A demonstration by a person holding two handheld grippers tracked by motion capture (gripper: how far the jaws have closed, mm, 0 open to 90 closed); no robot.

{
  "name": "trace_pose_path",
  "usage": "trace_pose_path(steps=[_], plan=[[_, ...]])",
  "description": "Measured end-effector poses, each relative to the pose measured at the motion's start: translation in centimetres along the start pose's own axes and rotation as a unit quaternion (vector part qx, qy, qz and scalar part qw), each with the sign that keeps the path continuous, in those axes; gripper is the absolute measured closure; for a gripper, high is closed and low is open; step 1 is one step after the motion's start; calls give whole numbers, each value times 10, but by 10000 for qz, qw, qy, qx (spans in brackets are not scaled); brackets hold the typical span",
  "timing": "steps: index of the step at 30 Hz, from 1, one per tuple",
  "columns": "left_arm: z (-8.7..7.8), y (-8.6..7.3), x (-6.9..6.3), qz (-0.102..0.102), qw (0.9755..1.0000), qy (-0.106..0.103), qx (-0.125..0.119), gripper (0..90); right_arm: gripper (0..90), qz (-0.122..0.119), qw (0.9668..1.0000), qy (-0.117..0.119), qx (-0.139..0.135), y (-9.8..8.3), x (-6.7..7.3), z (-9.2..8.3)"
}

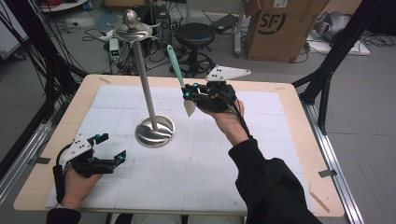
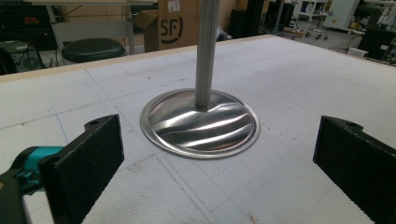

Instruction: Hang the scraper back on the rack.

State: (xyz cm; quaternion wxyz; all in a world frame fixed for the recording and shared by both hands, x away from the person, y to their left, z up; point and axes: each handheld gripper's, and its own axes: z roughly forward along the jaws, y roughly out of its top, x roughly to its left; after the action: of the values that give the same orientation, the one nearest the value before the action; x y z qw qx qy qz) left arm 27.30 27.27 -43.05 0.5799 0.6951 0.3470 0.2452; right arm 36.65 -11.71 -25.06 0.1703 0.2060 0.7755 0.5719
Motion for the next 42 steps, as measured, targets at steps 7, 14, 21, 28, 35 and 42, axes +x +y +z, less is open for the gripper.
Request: trace_pose_path(steps=[7,14,21,28,35,42], plan=[[0,0,0,4,10000,-18,4,23,808,-43,9999,44,-131,10,3,3],[0,0,0,-36,10000,-17,-29,23,808,-100,9995,16,-285,15,5,6],[0,0,0,-27,10000,-29,-14,23,808,-94,9995,-21,-296,15,5,11],[0,0,0,-52,10000,-46,-24,23,808,-96,9994,-53,-335,15,6,16],[0,0,0,-38,10000,-61,-9,23,809,-102,9995,-87,-298,14,7,21],[0,0,0,-51,10000,-64,-21,23,808,-83,9995,-76,-311,13,8,28]])
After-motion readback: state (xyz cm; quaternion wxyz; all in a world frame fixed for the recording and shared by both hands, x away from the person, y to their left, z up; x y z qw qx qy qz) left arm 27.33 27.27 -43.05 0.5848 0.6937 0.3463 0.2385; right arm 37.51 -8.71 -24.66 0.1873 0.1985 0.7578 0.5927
